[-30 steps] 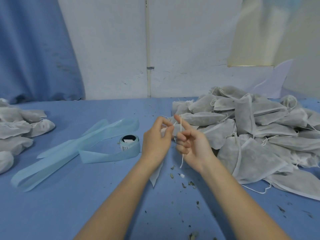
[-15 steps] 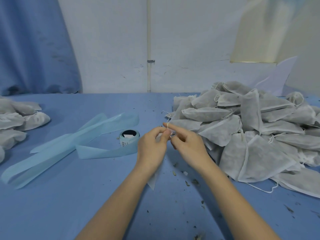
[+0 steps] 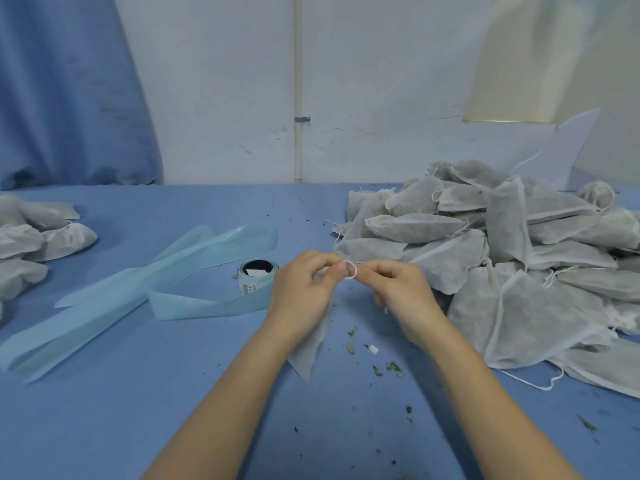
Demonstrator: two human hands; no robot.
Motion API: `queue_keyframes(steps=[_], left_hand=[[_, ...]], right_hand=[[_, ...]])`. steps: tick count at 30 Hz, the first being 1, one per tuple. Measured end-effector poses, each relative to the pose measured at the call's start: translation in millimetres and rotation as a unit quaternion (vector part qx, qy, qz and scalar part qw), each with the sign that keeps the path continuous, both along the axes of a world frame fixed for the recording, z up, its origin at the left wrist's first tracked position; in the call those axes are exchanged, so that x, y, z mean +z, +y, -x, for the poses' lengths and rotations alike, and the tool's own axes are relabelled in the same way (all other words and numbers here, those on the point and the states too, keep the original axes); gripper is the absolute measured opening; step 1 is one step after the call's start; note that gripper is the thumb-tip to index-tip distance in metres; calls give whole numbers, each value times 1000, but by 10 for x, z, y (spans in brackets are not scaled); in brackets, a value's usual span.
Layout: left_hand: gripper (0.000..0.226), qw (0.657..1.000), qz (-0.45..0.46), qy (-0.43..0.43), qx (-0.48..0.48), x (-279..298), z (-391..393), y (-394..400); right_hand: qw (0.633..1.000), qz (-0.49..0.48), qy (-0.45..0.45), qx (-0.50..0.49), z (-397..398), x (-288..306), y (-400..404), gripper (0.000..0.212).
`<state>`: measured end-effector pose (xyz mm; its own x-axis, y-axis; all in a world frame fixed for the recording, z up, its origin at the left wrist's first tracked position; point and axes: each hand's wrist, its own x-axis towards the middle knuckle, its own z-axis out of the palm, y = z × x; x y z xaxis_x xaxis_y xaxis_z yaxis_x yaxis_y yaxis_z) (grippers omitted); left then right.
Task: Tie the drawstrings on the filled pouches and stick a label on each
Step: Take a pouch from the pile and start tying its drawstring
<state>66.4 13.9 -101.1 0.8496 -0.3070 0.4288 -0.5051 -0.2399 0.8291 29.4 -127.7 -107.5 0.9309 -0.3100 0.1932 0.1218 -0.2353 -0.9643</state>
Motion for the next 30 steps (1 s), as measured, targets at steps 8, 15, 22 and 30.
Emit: queue_keyframes(steps=[8, 15, 22, 30], left_hand=[[15, 976, -124, -141, 112, -88, 2, -46], [18, 992, -67, 6, 109, -98, 18, -127], [16, 998, 4, -29, 50, -156, 119, -182], [4, 974, 23, -171, 147, -169, 168, -212]], right_hand=[[988, -134, 48, 52, 13, -13, -21, 17], [973, -218, 58, 50, -1, -16, 35, 8], [875, -454, 86, 142, 18, 24, 72, 10], [921, -375, 71, 75, 42, 37, 40, 7]])
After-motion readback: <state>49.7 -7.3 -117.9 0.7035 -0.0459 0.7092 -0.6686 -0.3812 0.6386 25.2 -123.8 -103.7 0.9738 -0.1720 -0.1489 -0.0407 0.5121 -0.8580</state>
